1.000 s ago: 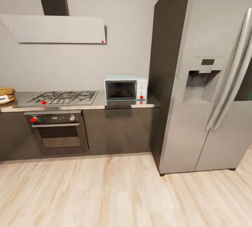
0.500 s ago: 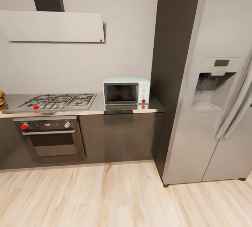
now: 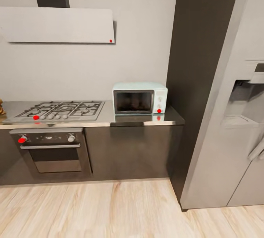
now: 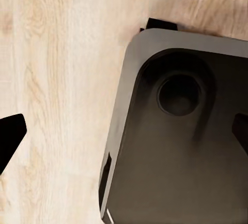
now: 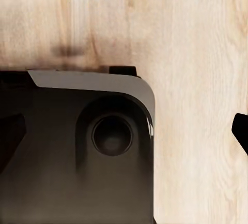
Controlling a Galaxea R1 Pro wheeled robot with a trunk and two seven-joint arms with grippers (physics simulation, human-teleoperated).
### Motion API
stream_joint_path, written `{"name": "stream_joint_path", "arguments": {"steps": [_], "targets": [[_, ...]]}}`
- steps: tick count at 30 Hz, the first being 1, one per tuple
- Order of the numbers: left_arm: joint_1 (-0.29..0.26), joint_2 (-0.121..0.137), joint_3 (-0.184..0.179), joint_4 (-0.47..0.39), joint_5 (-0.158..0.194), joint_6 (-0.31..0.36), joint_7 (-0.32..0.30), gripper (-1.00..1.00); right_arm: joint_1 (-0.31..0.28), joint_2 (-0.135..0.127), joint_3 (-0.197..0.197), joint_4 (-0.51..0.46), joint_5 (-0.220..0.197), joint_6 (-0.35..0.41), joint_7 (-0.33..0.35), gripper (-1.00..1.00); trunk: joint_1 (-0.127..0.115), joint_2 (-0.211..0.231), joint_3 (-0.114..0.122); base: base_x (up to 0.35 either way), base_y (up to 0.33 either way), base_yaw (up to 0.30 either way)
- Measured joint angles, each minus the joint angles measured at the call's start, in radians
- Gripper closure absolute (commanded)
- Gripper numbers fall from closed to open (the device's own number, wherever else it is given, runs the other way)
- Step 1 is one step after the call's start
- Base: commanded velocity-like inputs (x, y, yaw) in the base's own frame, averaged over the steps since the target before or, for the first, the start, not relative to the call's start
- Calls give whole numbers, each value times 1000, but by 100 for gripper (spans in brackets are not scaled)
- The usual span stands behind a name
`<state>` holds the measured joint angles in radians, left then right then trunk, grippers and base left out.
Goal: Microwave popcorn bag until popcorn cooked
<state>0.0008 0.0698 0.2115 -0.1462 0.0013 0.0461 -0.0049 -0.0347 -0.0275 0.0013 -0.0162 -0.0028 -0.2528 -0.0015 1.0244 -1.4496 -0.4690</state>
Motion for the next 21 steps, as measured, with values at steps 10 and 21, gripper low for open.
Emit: {"name": "stream_joint_path", "arguments": {"steps": [10,21], "targets": [[1,0,-1,0,0,0,1,-100,0,0,0,0,0,0,1,-100,0,0,0,337,78,0],[0,-2,-1,0,0,9,1,-100,0,0,0,0,0,0,1,-100,0,0,0,338,2,0]]}}
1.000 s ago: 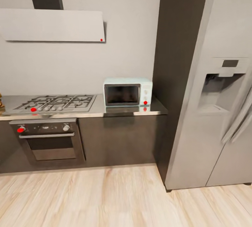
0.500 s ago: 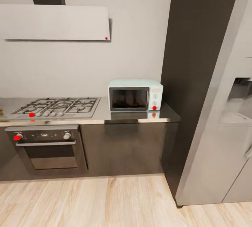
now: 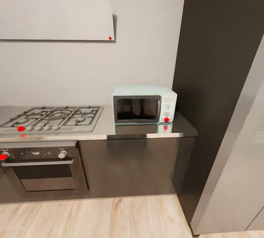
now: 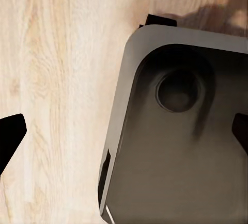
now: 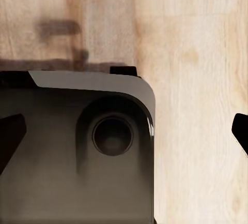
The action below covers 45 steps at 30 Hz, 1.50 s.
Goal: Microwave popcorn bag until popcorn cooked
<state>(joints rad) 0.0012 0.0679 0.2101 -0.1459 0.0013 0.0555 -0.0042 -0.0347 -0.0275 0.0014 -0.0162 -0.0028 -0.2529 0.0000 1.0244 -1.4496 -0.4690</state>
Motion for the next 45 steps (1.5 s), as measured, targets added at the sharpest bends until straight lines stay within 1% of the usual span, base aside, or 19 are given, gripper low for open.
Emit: {"name": "stream_joint_path", "arguments": {"steps": [23,27,29,31,34,35,39,45], "targets": [[0,1,1,0,0,-1,0,-100,0,0,0,1,0,0,0,-100,0,0,0,338,0,0],[0,2,3,0,0,0,1,-100,0,0,0,1,0,0,0,-100,0,0,0,140,0,0],[-1,-5,3,1,0,0,0,-100,0,0,0,1,0,0,0,-100,1,0,0,18,0,0],[-1,-21,1,2,1,-1,0,-100,0,0,0,1,0,0,0,-100,1,0,0,6,0,0],[-1,-29,0,4,1,0,0,-100,0,0,0,1,0,0,0,-100,-11,21,9,1,0,0],[0,-25,3,5,1,2,2,-100,0,0,0,1,0,0,0,-100,-15,28,12,0,0,0],[0,-27,4,4,1,0,1,-100,0,0,0,0,0,0,-2,-100,-30,56,25,0,0,0],[0,-18,6,6,2,1,4,-100,0,0,0,-14,1,-2,-3,-100,-53,98,44,0,0,0]]}}
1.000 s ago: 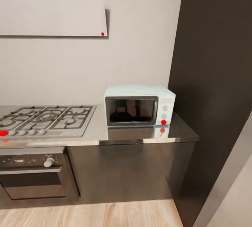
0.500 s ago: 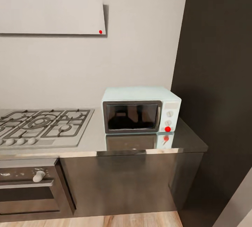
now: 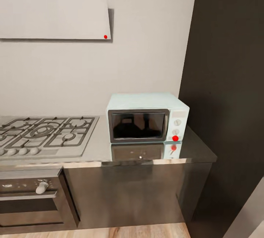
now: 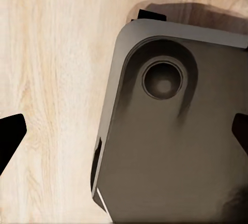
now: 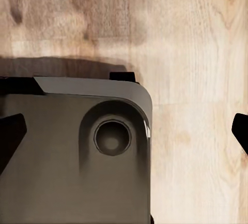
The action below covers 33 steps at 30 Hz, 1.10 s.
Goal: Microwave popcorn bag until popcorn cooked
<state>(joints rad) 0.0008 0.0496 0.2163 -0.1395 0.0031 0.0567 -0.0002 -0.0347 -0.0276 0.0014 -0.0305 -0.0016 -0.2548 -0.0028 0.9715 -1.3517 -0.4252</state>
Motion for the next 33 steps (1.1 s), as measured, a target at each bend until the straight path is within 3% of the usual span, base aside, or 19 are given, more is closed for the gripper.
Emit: {"name": "stream_joint_path", "arguments": {"steps": [6,15,20,31,32,33], "targets": [[0,0,0,6,1,0,-1,-100,0,0,1,-63,3,-40,3,-100,-23,42,19,0,0,0],[1,-33,4,32,0,7,0,-100,19,-51,-8,-12,6,-34,0,-100,-23,42,19,0,0,0],[1,-36,5,32,0,10,2,-100,19,-76,-10,16,5,-37,-1,-100,-34,63,28,0,0,0],[1,-39,5,32,0,11,2,-100,17,-75,-10,-16,5,-47,14,-100,-77,140,63,0,0,0],[1,-39,5,32,0,11,2,-100,17,-75,-10,-88,5,-47,26,-100,-80,147,66,0,0,0],[1,-39,5,32,0,10,2,-100,16,-75,-9,-248,6,-47,41,-100,-84,154,69,0,0,0]]}}
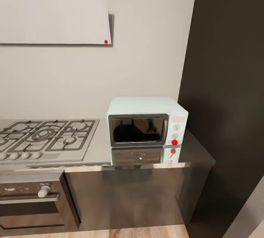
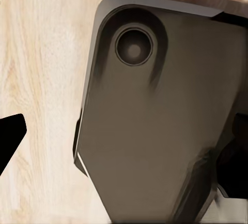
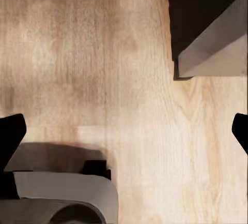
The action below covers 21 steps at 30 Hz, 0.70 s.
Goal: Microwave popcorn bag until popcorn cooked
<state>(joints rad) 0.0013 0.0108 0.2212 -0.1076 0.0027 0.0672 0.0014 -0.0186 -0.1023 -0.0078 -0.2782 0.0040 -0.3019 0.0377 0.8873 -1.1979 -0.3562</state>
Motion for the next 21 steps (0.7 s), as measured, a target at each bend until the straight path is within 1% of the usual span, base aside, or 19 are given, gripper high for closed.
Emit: {"name": "stream_joint_path", "arguments": {"steps": [2,3,6,7,11,14,17,20,21], "targets": [[0,0,0,0,0,0,0,-100,1,0,0,-68,0,0,22,-100,-8,14,6,0,0,0],[0,0,0,0,0,1,0,-100,0,0,1,-124,-1,-1,43,-100,-12,21,9,0,0,0],[0,0,0,0,0,1,0,-100,1,1,0,-164,-1,-4,63,-100,-23,42,19,0,0,0],[0,0,0,0,0,1,0,-100,1,1,0,-175,-1,-4,65,-100,-27,49,22,0,0,0],[0,0,0,0,0,1,0,-100,1,1,0,-279,-1,-5,68,-100,-42,77,34,0,0,0],[0,0,0,0,0,1,0,-100,1,0,0,-378,0,-6,68,-100,-54,98,44,0,0,0],[0,0,0,0,0,1,0,-100,1,0,0,-446,-1,-7,68,-100,-65,119,53,0,0,0],[0,0,1,0,0,1,0,-100,1,1,0,-566,-1,-5,68,-100,-77,140,63,0,0,0],[0,0,1,0,0,1,0,-100,0,1,0,-622,-2,-3,67,-100,-81,147,66,0,0,0]]}}
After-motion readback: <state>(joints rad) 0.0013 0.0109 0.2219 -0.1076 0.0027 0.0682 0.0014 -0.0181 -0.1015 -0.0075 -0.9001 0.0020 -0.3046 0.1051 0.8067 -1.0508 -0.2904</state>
